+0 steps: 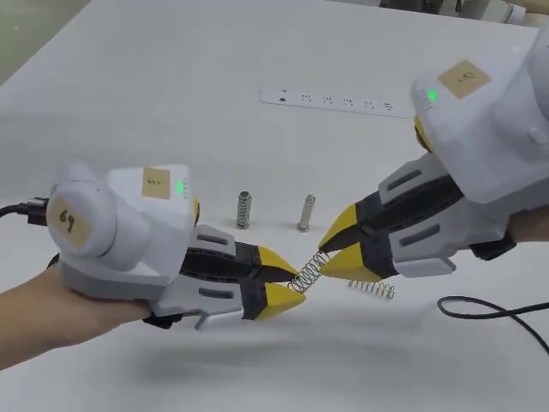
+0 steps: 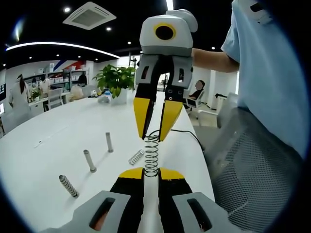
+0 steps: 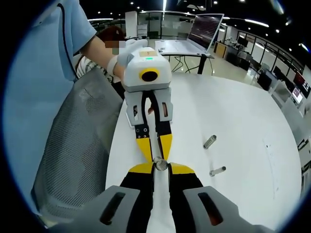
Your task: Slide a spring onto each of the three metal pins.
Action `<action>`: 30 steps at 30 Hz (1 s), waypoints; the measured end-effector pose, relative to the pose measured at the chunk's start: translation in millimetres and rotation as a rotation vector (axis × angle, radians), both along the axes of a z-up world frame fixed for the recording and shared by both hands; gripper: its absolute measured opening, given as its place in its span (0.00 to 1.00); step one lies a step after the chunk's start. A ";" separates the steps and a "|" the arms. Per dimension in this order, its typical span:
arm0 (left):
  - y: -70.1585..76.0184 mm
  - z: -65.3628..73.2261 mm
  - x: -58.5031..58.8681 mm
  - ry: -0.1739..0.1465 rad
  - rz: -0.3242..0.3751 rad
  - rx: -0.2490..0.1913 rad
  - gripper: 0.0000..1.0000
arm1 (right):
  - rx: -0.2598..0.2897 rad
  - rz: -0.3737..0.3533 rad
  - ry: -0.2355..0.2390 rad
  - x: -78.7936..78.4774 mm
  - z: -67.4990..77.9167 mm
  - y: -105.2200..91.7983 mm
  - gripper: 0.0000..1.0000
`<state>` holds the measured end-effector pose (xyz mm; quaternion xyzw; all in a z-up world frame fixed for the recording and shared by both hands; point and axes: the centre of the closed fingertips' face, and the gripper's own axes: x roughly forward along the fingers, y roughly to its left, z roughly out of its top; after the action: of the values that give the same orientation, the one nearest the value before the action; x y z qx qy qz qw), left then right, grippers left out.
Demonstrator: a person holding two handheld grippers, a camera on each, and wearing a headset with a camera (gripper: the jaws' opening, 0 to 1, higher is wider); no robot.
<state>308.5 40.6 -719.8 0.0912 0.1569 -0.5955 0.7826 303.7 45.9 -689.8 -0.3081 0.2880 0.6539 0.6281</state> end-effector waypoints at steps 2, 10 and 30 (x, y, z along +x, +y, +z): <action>0.2 -0.6 0.7 -0.028 -0.004 0.015 0.02 | -0.005 0.004 -0.005 0.1 -1.0 -0.4 0.08; 0.7 -1.7 -0.4 -0.021 -0.004 0.016 0.02 | -0.006 0.008 -0.003 -0.6 -1.5 -0.7 0.08; 0.1 -3.1 -1.7 -0.043 -0.021 0.034 0.02 | -0.017 0.010 -0.013 2.8 -3.9 -8.1 0.22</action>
<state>306.8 40.8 -723.0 0.1187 0.1492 -0.5989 0.7778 306.4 37.8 -693.7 -0.3191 0.2877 0.6527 0.6239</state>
